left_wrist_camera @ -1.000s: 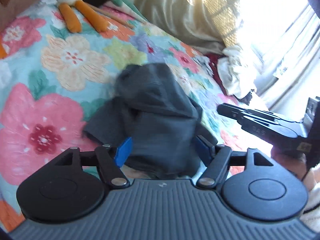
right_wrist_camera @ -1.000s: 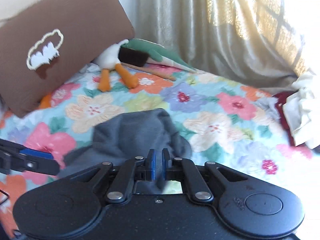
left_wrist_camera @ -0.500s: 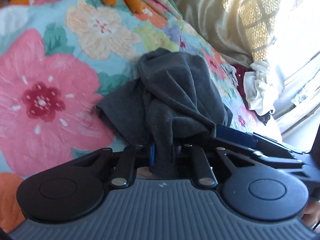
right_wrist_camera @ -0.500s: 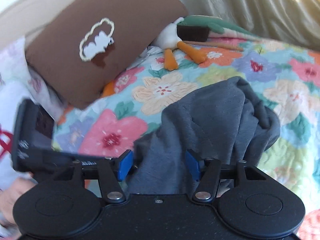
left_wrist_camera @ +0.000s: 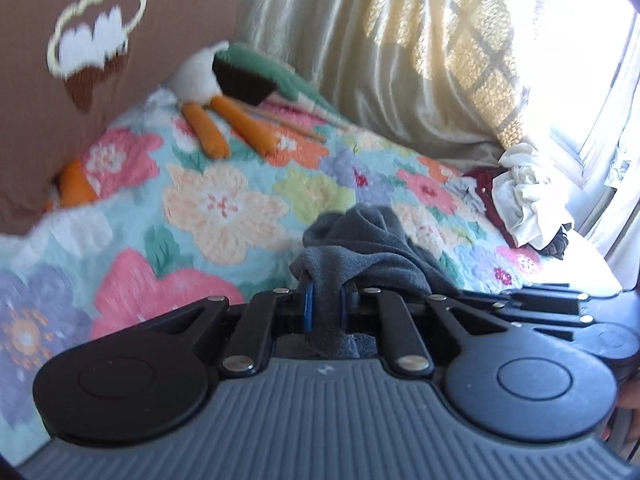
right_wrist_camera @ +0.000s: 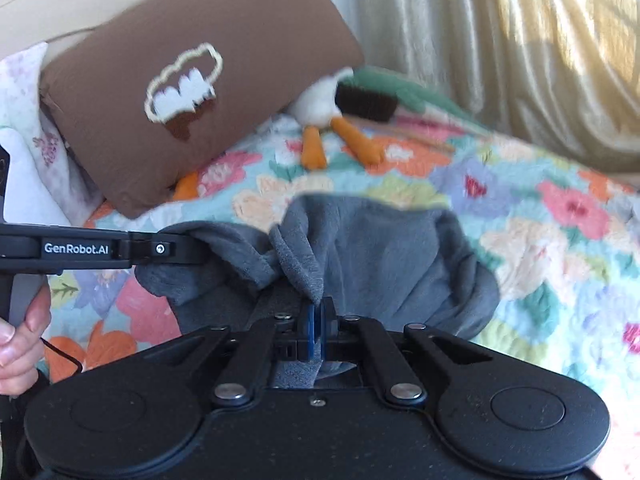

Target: Fold clothes

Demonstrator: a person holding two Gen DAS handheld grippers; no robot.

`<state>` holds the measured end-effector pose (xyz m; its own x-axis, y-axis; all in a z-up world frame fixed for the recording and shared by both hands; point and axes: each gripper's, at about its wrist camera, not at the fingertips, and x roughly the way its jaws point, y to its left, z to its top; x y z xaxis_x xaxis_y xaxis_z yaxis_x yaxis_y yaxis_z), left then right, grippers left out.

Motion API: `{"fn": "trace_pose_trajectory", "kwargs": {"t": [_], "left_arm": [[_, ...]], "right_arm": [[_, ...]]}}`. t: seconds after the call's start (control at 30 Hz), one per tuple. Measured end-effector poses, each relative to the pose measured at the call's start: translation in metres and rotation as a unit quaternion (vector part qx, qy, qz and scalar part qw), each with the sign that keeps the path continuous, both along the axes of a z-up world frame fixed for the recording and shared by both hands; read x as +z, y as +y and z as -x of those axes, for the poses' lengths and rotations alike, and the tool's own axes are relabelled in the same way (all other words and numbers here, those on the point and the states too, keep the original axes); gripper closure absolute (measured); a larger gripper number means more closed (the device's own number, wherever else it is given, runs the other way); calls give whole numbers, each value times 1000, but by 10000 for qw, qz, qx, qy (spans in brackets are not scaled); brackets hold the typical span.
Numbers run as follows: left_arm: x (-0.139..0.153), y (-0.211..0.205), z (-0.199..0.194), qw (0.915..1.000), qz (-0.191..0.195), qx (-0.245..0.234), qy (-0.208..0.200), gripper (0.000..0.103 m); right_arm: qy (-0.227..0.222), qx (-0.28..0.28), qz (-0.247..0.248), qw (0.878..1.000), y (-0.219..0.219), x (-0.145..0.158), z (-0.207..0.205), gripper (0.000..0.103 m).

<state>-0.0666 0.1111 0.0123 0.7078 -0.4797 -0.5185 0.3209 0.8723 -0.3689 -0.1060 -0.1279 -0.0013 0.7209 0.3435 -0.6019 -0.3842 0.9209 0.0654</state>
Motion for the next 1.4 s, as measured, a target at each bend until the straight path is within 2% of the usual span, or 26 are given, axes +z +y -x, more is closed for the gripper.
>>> {"fn": "trace_pose_trajectory", "kwargs": {"t": [0.1, 0.17, 0.23, 0.3, 0.4, 0.5, 0.6, 0.67, 0.77, 0.8, 0.83, 0.93, 0.97, 1.0, 1.1, 1.17, 1.23, 1.27, 1.33, 1.4], "left_arm": [[25, 16, 15, 9995, 253, 128, -171, 93], [38, 24, 30, 9986, 82, 311, -419, 93], [42, 34, 43, 9973, 26, 559, -466, 93], [36, 44, 52, 9968, 106, 729, -302, 95], [19, 58, 55, 9962, 25, 871, 37, 96], [3, 72, 57, 9945, 126, 963, 399, 96], [-5, 80, 61, 9930, 190, 990, 609, 96], [-6, 81, 64, 9936, 374, 846, 642, 96], [-6, 66, 65, 9955, 657, 61, 684, 96], [-11, 57, 61, 9908, 974, -304, 887, 96], [-17, 48, 57, 9828, 1310, -675, 1114, 96], [-34, 18, 50, 9727, 1296, -1185, 1516, 96], [-36, 12, 50, 9739, 1115, -1259, 1526, 96], [-37, 5, 50, 9753, 910, -1319, 1519, 95], [-38, 1, 51, 9731, 878, -1434, 1577, 94], [-36, 7, 51, 9747, 817, -1335, 1597, 88], [-36, 19, 51, 9768, 769, -1163, 1627, 65], [-37, 27, 50, 9779, 758, -1034, 1650, 61], [-39, 45, 49, 9767, 891, -798, 1784, 60], [-41, 60, 47, 9742, 1024, -578, 1926, 60]], "right_arm": [[-245, -75, 240, 9994, -4, 32, 8, 101], [-219, -233, 258, 9992, -11, 47, 12, 101], [-154, -447, 361, 9982, -19, 49, 16, 101], [-70, -698, 534, 9961, -27, 46, 19, 101], [-23, -1221, 1033, 9871, -40, 28, 9, 101], [-174, -1585, 1420, 9769, -54, 19, -10, 101], [-425, -1735, 1577, 9712, -65, 28, -13, 101], [-516, -1846, 1676, 9670, -72, 36, -9, 101], [-590, -1979, 1527, 9664, -83, 53, 3, 101], [-635, -2026, 1578, 9644, -86, 56, 8, 101], [-691, -2109, 1801, 9583, -87, 57, 12, 101], [-831, -2535, 2743, 9239, -96, 47, 15, 101], [-785, -2671, 2866, 9167, -103, 44, 14, 101], [-634, -2792, 2750, 9178, -114, 43, 11, 101], [-69, -2939, 2146, 9314, -138, 42, 7, 101], [-4, -2666, 2211, 9381, -125, 47, 16, 99], [2, -2308, 2326, 9448, -108, 53, 26, 95], [-3, -2064, 2270, 9518, -99, 56, 31, 90], [45, -1586, 1909, 9687, -86, 62, 33, 79], [99, -1331, 1429, 9807, -79, 67, 29, 60]]}}
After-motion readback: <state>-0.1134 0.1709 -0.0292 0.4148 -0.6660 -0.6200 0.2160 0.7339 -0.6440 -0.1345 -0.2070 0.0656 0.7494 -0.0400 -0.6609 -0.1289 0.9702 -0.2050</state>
